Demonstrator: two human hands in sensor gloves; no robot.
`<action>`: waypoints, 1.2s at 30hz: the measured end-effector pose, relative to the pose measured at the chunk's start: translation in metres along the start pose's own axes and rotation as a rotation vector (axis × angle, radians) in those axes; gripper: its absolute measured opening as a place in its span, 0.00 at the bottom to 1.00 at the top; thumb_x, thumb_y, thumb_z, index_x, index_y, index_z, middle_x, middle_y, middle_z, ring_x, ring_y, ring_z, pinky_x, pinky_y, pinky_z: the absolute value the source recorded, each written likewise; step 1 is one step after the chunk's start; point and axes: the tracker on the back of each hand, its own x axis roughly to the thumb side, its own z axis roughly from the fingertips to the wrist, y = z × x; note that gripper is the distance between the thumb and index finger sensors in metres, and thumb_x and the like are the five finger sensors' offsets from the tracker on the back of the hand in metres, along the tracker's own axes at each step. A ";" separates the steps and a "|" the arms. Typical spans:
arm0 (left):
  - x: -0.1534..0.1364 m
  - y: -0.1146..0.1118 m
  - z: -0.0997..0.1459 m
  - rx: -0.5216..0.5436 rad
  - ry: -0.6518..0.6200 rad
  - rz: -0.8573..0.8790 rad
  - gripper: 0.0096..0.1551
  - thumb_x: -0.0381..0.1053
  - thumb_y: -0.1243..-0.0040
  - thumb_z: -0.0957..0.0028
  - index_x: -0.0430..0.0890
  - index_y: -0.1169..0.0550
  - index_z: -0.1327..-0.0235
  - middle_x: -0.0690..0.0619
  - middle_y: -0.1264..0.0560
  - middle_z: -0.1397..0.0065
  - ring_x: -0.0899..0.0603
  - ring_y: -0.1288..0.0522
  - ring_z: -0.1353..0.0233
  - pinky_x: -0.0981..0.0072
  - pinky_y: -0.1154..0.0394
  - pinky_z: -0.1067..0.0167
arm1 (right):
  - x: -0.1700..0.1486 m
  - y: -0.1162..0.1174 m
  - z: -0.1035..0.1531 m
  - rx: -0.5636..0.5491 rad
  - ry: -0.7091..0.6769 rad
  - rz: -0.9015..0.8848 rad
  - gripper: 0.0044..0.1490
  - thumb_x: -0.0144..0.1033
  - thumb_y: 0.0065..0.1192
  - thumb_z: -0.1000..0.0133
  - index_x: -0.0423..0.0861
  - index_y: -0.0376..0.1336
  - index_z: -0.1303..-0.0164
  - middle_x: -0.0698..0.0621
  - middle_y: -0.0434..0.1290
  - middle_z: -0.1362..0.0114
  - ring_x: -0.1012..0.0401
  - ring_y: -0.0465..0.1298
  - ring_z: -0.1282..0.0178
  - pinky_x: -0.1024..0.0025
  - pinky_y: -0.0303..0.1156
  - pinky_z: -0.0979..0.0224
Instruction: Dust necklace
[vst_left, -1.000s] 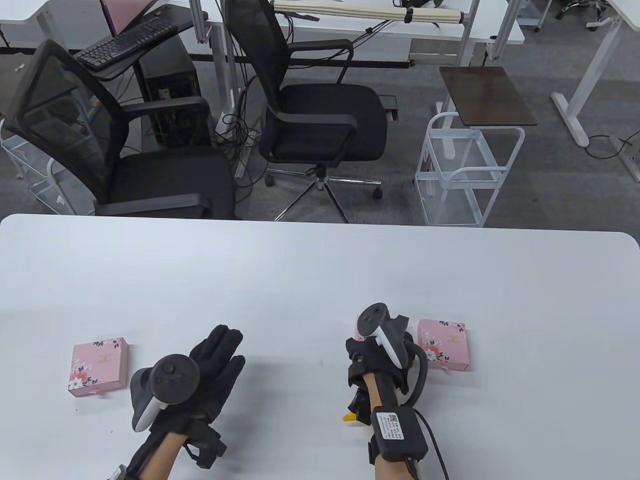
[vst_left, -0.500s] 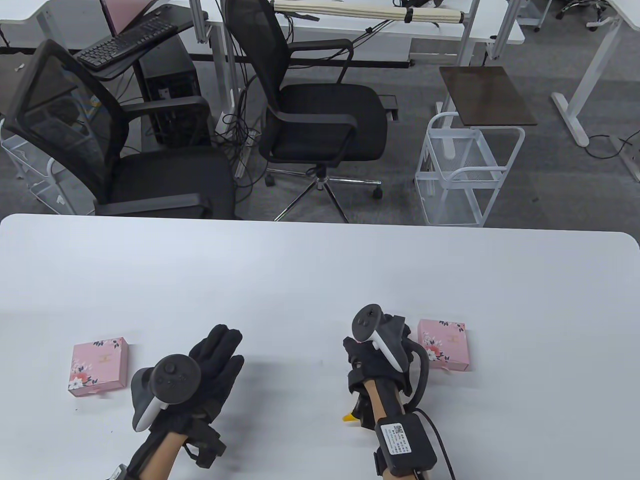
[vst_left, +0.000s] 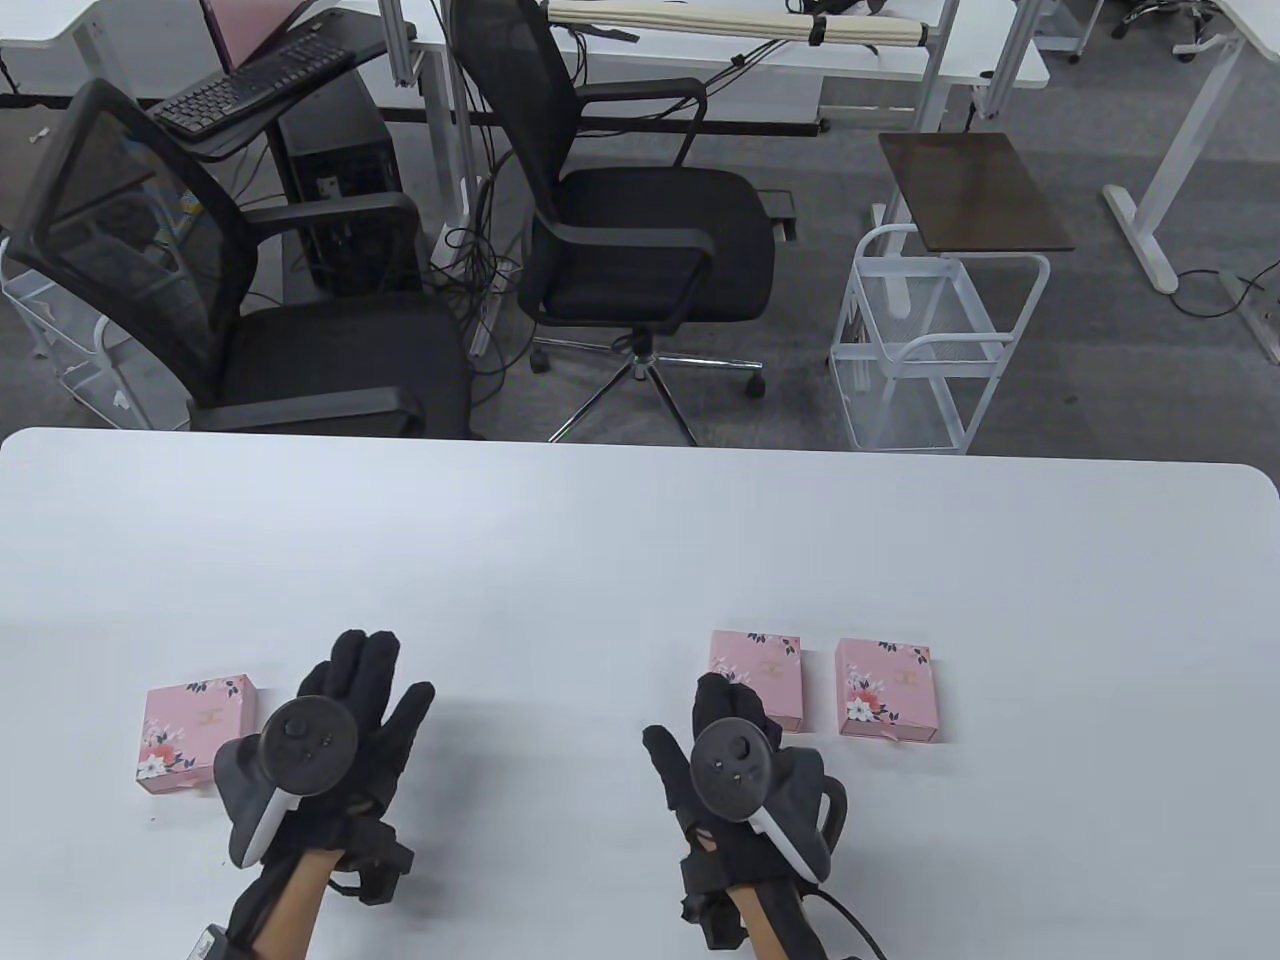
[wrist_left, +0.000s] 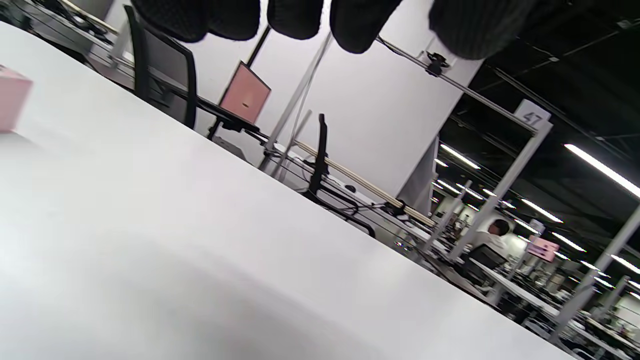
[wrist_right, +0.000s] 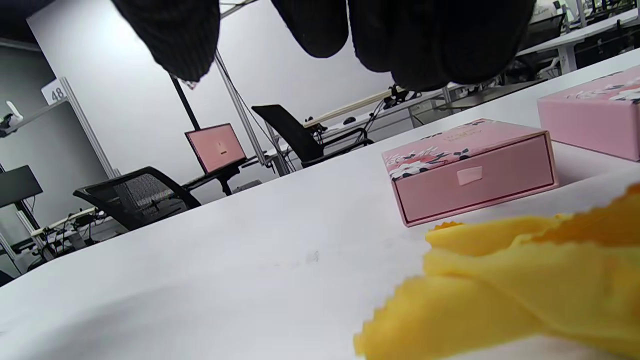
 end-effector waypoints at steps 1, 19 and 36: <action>-0.003 0.003 -0.002 0.013 0.018 -0.017 0.43 0.69 0.49 0.38 0.52 0.41 0.13 0.44 0.49 0.09 0.29 0.48 0.17 0.35 0.42 0.25 | 0.000 0.001 0.002 0.020 -0.005 0.018 0.47 0.51 0.56 0.29 0.29 0.48 0.15 0.21 0.52 0.18 0.26 0.62 0.28 0.36 0.64 0.28; -0.117 0.005 -0.045 -0.274 0.618 -0.234 0.58 0.76 0.52 0.39 0.51 0.66 0.16 0.37 0.73 0.14 0.25 0.70 0.19 0.31 0.63 0.24 | -0.005 0.007 0.001 -0.023 -0.020 0.080 0.45 0.51 0.55 0.29 0.32 0.49 0.15 0.23 0.53 0.18 0.28 0.63 0.28 0.38 0.64 0.28; -0.120 -0.010 -0.041 -0.287 0.646 -0.339 0.60 0.70 0.38 0.39 0.50 0.59 0.13 0.21 0.58 0.15 0.19 0.48 0.24 0.28 0.42 0.29 | -0.005 0.007 0.002 -0.030 -0.025 0.087 0.44 0.51 0.54 0.29 0.32 0.50 0.15 0.23 0.53 0.18 0.28 0.63 0.28 0.38 0.65 0.28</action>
